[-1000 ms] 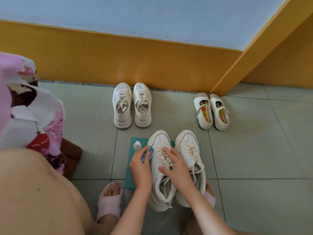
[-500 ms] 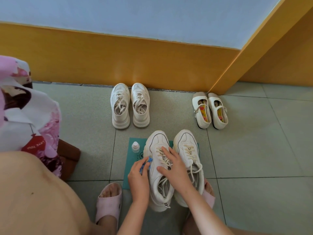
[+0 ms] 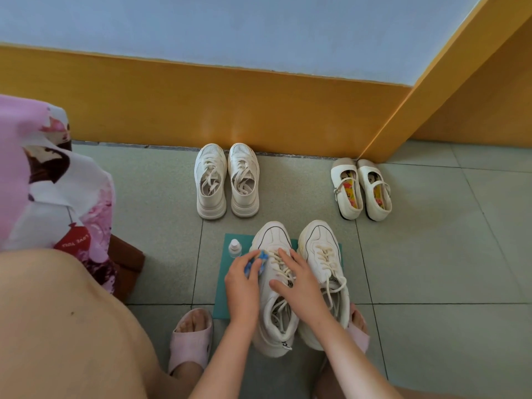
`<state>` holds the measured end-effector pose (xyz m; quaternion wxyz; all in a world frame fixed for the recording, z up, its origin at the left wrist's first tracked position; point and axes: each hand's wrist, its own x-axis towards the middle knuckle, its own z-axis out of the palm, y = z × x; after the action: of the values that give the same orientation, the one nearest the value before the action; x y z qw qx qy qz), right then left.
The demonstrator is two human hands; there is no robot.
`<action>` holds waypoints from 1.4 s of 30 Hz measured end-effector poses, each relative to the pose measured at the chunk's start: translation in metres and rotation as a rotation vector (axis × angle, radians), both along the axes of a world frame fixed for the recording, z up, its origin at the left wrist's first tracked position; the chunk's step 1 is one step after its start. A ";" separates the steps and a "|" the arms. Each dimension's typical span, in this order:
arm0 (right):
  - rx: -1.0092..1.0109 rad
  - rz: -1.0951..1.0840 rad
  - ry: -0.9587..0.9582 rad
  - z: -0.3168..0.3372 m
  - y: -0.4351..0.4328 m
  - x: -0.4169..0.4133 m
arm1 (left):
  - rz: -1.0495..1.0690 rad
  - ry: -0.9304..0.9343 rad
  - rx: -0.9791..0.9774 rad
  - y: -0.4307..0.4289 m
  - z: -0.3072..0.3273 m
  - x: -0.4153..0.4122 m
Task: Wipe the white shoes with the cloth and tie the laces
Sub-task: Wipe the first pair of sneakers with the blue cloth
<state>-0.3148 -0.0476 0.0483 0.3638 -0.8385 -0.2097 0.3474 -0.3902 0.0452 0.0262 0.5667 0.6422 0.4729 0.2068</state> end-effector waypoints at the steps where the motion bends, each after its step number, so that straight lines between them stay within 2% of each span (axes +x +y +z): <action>1: 0.001 0.001 0.001 0.000 0.000 0.000 | -0.021 0.006 0.012 -0.001 -0.001 0.000; 15: -0.002 0.027 0.029 0.001 0.000 0.004 | -0.110 0.024 0.084 -0.027 -0.011 -0.031; 21: -0.003 0.029 0.026 0.003 -0.001 0.003 | -0.028 0.020 0.029 -0.045 -0.003 -0.046; 29: -0.036 0.048 -0.021 0.002 0.001 0.000 | -0.039 0.076 0.013 -0.053 -0.002 -0.060; 33: -0.057 0.041 -0.046 0.003 0.004 -0.001 | -0.006 0.071 -0.113 -0.056 0.003 -0.065; 42: -0.053 -0.063 -0.122 0.004 0.013 -0.011 | 0.062 0.073 -0.174 -0.064 0.014 -0.070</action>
<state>-0.3262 -0.0351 0.0524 0.3388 -0.8735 -0.1958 0.2897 -0.4604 -0.0183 0.0402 0.5960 0.5829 0.5290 0.1588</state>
